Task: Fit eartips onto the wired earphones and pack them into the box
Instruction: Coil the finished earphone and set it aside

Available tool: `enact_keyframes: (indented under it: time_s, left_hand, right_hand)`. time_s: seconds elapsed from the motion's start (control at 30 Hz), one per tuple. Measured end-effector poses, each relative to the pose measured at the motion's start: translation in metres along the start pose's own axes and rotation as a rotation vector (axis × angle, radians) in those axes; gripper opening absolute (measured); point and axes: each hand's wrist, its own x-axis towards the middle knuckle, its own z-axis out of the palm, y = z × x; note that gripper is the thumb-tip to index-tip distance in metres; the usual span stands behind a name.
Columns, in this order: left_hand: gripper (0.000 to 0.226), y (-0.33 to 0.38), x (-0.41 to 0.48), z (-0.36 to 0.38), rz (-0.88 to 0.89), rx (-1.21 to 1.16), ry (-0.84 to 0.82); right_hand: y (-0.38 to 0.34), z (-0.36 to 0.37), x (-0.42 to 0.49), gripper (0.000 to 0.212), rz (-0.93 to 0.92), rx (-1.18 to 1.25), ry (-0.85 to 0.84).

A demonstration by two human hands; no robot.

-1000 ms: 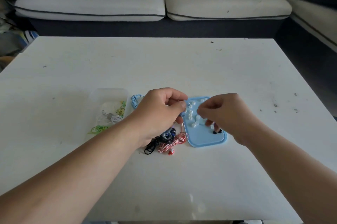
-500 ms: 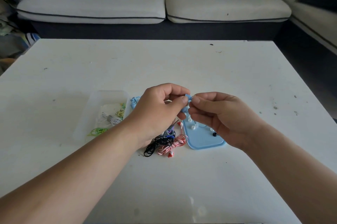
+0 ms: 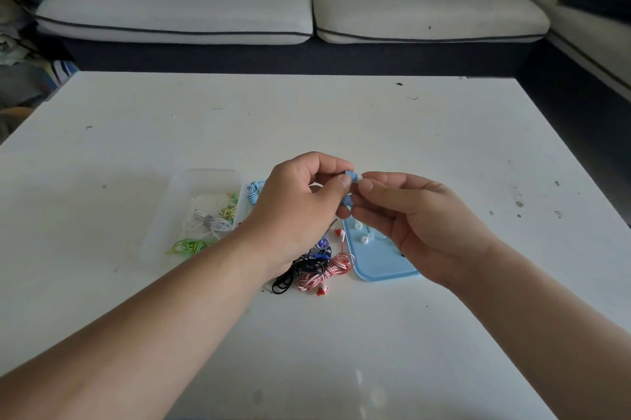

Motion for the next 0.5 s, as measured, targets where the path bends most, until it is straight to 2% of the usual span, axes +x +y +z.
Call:
enact_keyframes:
  time_s: [0.2, 0.33, 0.5]
  left_hand:
    - [0.008, -0.001, -0.001, 0.001, 0.019, -0.018, 0.055]
    - [0.009, -0.001, 0.001, 0.002, 0.004, -0.050, 0.096]
    - [0.012, -0.002, 0.004, 0.000, -0.029, -0.111, 0.020]
  right_hand:
    - [0.008, 0.009, -0.002, 0.017, -0.070, 0.014, 0.030]
    - [0.013, 0.015, -0.003, 0.018, -0.077, 0.006, 0.053]
    - [0.006, 0.009, 0.002, 0.013, -0.036, 0.007, 0.031]
